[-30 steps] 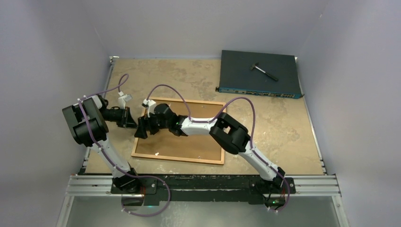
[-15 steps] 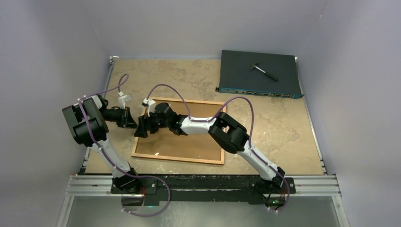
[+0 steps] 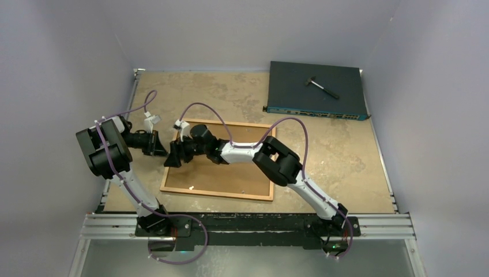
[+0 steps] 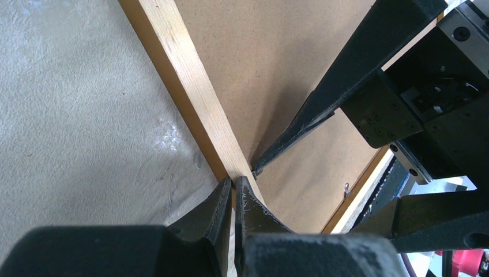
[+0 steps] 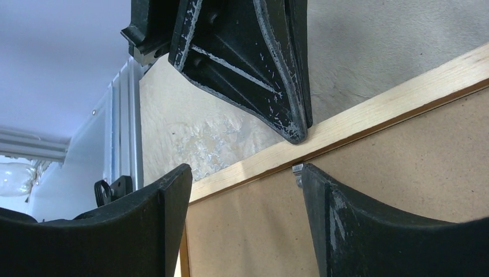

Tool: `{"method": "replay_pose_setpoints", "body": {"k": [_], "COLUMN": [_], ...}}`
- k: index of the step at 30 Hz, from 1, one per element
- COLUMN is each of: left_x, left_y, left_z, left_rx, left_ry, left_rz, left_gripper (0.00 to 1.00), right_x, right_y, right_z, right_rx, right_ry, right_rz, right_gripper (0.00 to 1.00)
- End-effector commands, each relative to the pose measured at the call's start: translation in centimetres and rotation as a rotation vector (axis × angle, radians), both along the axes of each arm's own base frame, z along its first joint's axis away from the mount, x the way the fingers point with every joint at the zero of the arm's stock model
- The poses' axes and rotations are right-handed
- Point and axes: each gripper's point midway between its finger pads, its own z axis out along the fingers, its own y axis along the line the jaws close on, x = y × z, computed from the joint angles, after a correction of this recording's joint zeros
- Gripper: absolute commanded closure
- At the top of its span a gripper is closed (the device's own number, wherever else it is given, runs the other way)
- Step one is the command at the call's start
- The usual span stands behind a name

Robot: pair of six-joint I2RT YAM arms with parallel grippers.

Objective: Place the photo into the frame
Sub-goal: Install the photo frame at the center of the board.

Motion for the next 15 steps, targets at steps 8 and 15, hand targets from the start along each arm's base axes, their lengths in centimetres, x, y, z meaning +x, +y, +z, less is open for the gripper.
{"method": "replay_pose_setpoints", "body": {"k": [8,15], "left_x": [0.5,2.8], "left_y": [0.9,2.8], "left_z": [0.4,2.8], "left_rx": [0.047,0.113], "left_ry": [-0.054,-0.116], "left_rz": [-0.048,-0.048], "left_gripper": [1.00,0.91], "right_x": [4.8,10.7], "right_y": [-6.1,-21.9], "right_z": [7.9,8.5], "right_rx": [0.075,-0.142], "right_ry": [-0.040,-0.039], "right_rz": [-0.123,-0.569], "right_gripper": [0.15,0.04]}}
